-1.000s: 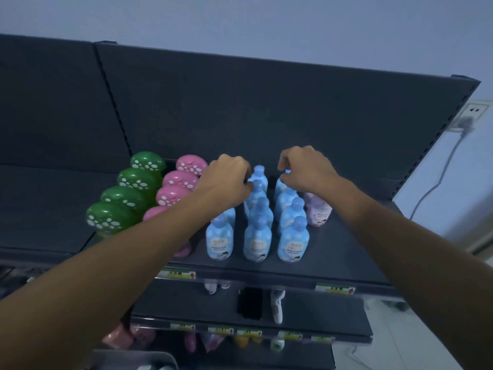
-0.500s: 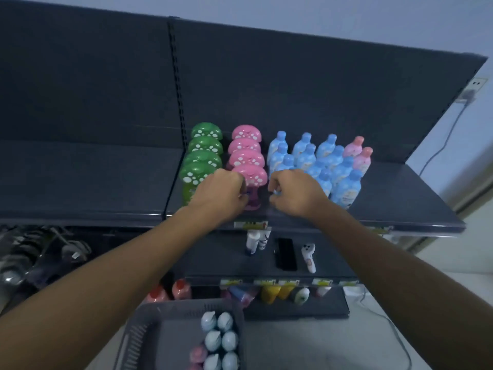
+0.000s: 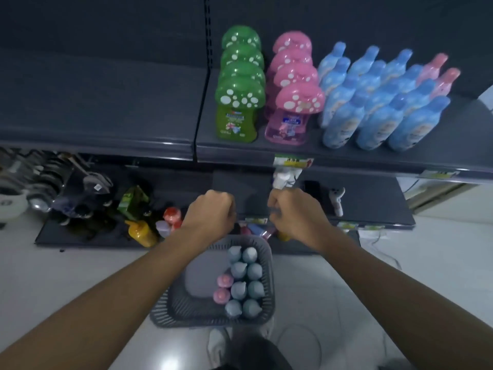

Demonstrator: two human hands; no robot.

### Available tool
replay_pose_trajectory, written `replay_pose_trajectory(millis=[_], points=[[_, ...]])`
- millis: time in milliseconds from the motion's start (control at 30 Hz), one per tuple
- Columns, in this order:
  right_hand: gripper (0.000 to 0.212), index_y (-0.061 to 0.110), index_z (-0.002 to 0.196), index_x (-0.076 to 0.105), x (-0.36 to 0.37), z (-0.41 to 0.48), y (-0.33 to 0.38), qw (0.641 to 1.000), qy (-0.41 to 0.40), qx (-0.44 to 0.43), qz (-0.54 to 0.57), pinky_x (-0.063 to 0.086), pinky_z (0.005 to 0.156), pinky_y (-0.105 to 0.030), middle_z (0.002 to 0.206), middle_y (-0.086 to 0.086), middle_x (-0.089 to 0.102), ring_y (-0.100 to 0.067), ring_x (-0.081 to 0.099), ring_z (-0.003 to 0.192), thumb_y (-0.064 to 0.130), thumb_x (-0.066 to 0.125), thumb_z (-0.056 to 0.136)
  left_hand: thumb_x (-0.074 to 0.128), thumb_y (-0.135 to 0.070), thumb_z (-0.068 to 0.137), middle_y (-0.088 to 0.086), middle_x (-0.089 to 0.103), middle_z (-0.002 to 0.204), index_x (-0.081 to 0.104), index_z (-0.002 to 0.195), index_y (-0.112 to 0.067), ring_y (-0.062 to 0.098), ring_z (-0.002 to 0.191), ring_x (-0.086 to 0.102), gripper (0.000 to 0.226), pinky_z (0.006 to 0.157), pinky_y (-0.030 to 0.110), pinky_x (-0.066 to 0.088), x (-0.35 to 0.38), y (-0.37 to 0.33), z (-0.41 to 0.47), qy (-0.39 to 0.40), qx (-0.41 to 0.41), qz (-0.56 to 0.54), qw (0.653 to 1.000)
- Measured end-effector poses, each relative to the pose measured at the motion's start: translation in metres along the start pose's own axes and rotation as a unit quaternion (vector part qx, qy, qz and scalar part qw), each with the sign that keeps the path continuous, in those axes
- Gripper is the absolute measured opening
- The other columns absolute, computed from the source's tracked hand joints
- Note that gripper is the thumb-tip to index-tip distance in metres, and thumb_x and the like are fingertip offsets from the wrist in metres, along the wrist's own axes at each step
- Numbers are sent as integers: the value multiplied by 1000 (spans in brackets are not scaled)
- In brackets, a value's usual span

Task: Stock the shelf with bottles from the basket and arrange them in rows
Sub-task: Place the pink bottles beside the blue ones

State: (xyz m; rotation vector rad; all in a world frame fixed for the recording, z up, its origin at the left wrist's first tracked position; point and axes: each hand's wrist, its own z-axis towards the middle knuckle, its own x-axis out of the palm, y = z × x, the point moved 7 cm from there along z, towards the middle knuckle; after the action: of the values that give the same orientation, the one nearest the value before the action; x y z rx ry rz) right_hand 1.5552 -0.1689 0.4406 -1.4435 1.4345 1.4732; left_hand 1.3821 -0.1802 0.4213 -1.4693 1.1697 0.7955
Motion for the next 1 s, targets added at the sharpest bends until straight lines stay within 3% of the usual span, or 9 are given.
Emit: replay_pose_trajectory(millis=[133,300,467,700,833,933,1000], points=[[15,22,99,62,61,-4,-7,999,38,16,-4,54,76,-38,101,-4,67,-31,63,96,22,58,86,55,-24,89,10,70,104,70,104,-18,35,100,65,21,80,45,57,72,24,-6,56,-11,-4,998],[21,22,109,61,139,-4,-12,996,88,19,-2,54,77,-38,111,-7,67,-34,64,100,24,59,88,58,-28,86,8,71,108,69,107,-18,32,100,67,26,82,41,56,155,56,-25,121,-42,-19,992],[24,18,111,59,215,-1,-10,993,118,12,21,48,77,-37,112,-9,65,-36,61,102,21,57,87,47,-43,68,7,71,95,60,98,-28,34,85,67,36,75,38,56,218,83,-45,144,-66,-66,985],[27,14,120,60,304,0,4,989,140,-19,40,48,82,-37,120,-8,62,-32,62,105,17,57,92,58,-33,91,1,65,102,66,110,-20,27,86,67,24,72,40,58,287,105,-53,131,-47,-35,990],[17,13,109,60,342,2,8,987,158,-13,36,52,75,-39,112,-9,62,-34,64,98,13,55,93,59,-34,92,1,64,99,66,107,-22,29,85,67,20,68,40,56,304,104,-53,111,-17,-41,993],[6,12,92,63,354,4,13,988,149,-34,35,39,61,-34,98,-13,64,-35,65,83,14,61,87,62,-35,91,0,66,97,66,103,-26,29,84,68,15,69,38,55,315,107,-51,113,-3,-36,993],[10,11,81,62,358,5,14,988,141,-50,41,34,57,-32,85,-15,64,-36,63,71,19,68,78,65,-32,90,2,67,92,68,99,-25,31,80,68,12,68,38,55,320,108,-51,117,0,-41,992]])
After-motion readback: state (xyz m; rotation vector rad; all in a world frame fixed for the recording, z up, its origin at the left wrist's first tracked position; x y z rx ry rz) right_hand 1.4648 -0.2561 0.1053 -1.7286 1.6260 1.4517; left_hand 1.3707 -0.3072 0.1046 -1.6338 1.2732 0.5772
